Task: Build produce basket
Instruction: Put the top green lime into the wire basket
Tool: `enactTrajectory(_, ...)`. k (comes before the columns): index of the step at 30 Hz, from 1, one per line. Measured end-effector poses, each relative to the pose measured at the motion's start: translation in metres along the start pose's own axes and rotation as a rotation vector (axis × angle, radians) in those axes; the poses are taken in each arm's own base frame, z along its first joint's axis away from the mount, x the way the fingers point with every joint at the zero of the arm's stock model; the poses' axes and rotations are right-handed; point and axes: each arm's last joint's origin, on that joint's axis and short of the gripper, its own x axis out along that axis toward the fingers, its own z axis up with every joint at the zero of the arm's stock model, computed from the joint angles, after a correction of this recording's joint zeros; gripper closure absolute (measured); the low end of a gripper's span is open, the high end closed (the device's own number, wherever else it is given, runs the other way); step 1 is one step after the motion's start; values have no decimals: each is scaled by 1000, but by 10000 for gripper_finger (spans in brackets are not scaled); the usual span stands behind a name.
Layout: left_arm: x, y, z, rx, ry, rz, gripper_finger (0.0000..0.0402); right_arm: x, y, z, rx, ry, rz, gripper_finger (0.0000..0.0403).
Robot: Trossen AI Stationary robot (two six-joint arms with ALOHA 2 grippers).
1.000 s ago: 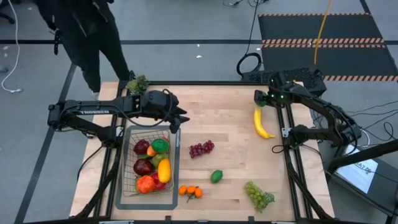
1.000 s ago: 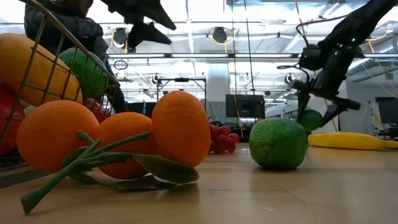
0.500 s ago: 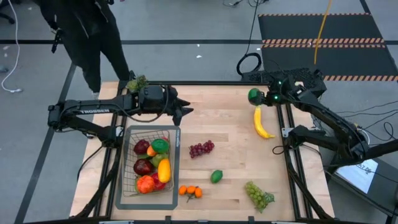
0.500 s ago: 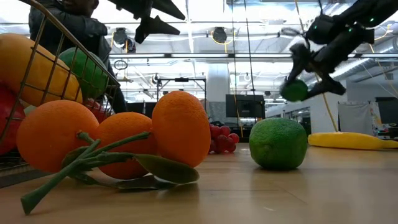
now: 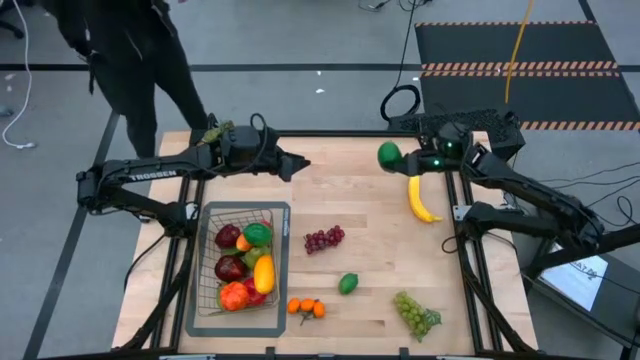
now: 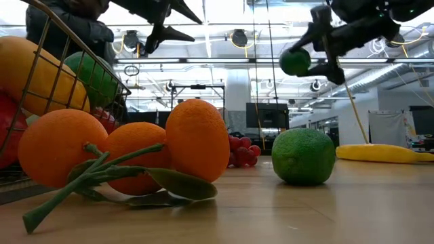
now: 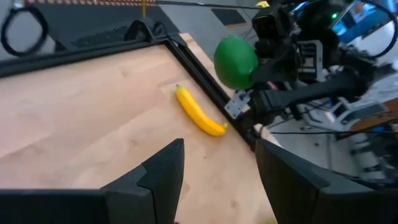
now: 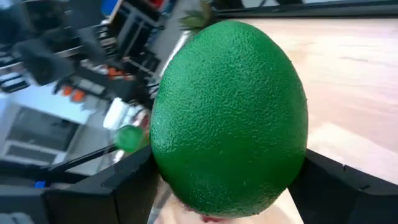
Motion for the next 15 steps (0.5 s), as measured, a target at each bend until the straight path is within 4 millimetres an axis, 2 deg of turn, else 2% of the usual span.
enactTrajectory(4,0,1,2,-63,23,-35,185,10,11,-4,-8,22,70,105)
enactTrajectory(9,0,0,1,-107,32,-44,134,21,22,-10,-14,47,118,105)
enactTrajectory(15,0,0,2,-237,33,-44,77,33,39,-12,-67,88,148,105)
